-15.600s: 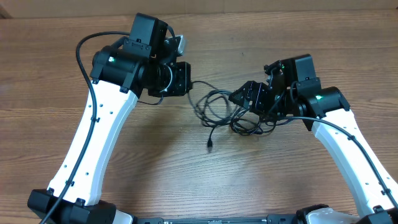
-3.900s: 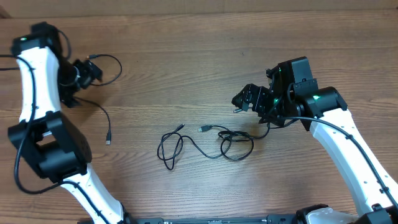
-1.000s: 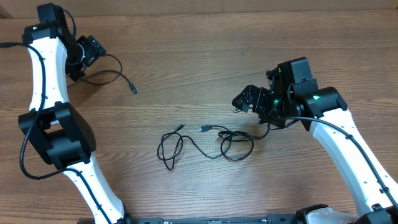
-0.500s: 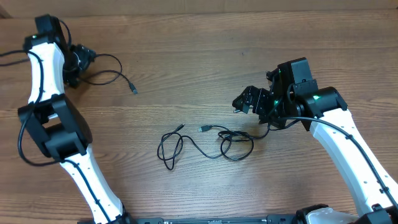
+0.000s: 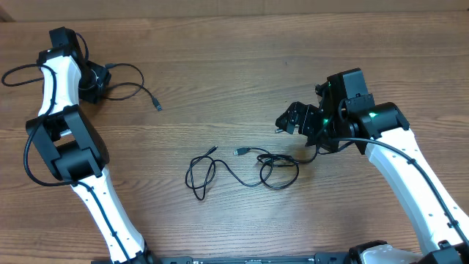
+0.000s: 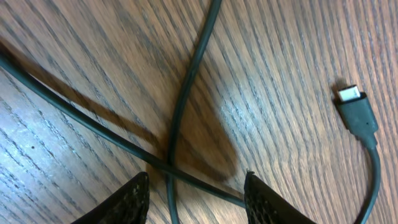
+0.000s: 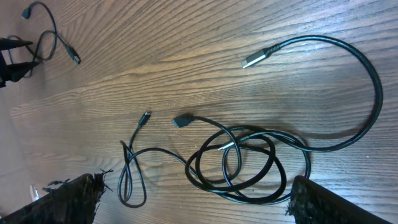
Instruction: Untangle cables
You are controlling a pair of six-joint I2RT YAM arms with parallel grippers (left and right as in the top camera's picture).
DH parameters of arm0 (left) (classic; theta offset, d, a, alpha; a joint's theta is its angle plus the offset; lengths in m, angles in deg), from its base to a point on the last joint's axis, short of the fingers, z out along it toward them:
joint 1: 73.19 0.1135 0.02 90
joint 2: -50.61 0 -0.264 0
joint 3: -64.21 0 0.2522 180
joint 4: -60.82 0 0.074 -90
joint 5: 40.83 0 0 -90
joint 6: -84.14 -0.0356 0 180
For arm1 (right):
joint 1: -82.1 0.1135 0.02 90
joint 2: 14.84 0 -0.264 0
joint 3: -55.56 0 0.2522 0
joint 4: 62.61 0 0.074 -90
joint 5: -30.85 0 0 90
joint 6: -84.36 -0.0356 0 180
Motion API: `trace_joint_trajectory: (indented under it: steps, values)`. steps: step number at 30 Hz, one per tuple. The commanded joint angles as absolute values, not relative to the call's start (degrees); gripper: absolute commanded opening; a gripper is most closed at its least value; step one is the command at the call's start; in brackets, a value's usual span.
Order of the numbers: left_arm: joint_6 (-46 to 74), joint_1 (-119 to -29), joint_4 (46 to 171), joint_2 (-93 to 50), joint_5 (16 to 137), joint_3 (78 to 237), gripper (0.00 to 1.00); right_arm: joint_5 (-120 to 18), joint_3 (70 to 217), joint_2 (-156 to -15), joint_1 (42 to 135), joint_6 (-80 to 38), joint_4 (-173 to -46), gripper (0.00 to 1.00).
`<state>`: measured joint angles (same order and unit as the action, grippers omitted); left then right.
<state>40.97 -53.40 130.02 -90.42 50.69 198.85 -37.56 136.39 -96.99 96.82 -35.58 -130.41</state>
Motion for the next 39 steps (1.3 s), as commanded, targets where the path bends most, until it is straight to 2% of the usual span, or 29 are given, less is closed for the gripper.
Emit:
trace_joint_trajectory:
  steps: [1, 4, 8, 15, 16, 17, 22, 26, 38, 39]
  values:
    - [41.23, -52.9, 129.78, -91.78, 46.8, 198.76, 0.49, -38.61, 136.02, -97.28, 97.04, -35.18, -130.52, 0.97]
    - [40.4, -52.87, 129.83, -92.26, 43.85, 198.76, 0.47, -38.61, 135.88, -97.28, 97.04, -35.18, -131.02, 0.97]
    - [40.2, -52.72, 129.91, -93.27, 42.75, 198.76, 0.33, -38.61, 135.18, -97.28, 97.04, -35.2, -130.96, 0.97]
    - [37.49, -52.48, 126.22, -95.93, 45.38, 198.76, 0.18, -38.57, 133.98, -97.28, 97.04, -35.2, -130.98, 0.97]
    - [37.1, -52.48, 125.67, -95.98, 45.29, 198.76, 0.14, -38.57, 133.85, -97.28, 97.04, -35.2, -130.98, 0.97]
    - [35.85, -52.39, 124.34, -95.98, 45.33, 198.76, 0.05, -38.57, 133.74, -97.28, 97.04, -35.2, -131.0, 0.97]
    - [34.15, -51.08, 120.73, -95.95, 46.75, 198.92, 0.04, -38.59, 133.74, -97.28, 97.04, -35.2, -130.91, 0.97]
    - [34.46, -48.33, 119.29, -95.95, 52.24, 201.8, 0.04, -38.59, 133.74, -97.28, 97.04, -35.2, -130.91, 0.97]
    - [45.6, -39.21, 120.43, -95.89, 69.27, 224.29, 0.04, -38.59, 133.74, -97.28, 97.04, -35.23, -129.45, 0.97]
    - [45.56, -39.02, 120.54, -95.89, 70.01, 224.84, 0.13, -38.59, 133.74, -97.28, 97.04, -35.23, -129.45, 0.97]
